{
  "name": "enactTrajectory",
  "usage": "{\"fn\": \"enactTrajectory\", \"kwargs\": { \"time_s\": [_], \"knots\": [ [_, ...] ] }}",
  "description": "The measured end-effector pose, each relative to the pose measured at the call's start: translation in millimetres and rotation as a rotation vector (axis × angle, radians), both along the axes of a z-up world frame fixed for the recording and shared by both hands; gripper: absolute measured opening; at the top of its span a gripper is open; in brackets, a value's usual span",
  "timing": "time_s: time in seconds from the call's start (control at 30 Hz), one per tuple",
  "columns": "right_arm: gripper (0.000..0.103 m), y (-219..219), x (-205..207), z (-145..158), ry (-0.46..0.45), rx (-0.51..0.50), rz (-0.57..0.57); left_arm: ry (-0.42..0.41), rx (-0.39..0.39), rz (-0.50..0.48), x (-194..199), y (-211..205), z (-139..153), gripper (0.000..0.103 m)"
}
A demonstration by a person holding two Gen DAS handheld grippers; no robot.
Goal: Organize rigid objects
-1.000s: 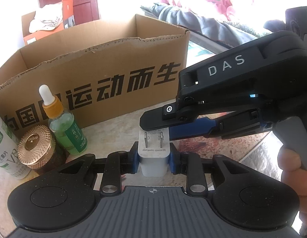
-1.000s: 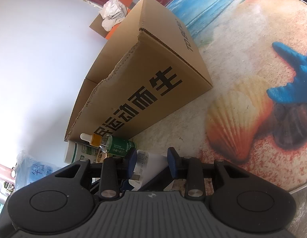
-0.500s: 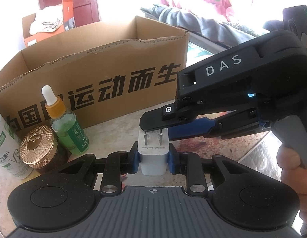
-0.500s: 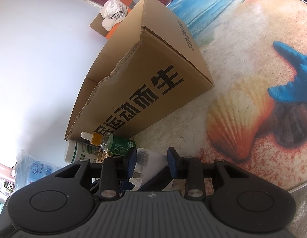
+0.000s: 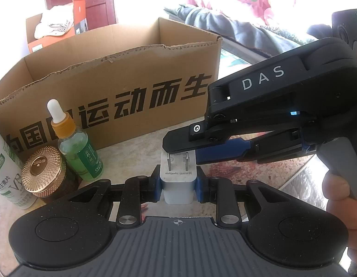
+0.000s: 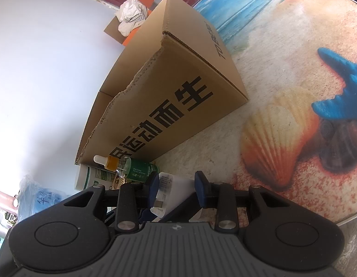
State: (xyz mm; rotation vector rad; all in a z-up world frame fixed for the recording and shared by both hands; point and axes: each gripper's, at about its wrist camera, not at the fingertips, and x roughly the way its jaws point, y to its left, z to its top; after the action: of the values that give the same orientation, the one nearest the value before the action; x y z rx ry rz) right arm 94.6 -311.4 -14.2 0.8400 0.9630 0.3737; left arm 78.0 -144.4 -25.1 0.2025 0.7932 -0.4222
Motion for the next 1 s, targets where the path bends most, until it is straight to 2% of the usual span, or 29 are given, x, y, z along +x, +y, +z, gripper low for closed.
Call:
{"fn": "enactTrajectory", "kwargs": {
  "time_s": [1.0],
  "knots": [
    [0.037,0.3,-0.1,0.5,-0.004,0.002,-0.002,-0.006,-0.018,0.007,-1.7,7.6,1.5,0.026]
  ]
}}
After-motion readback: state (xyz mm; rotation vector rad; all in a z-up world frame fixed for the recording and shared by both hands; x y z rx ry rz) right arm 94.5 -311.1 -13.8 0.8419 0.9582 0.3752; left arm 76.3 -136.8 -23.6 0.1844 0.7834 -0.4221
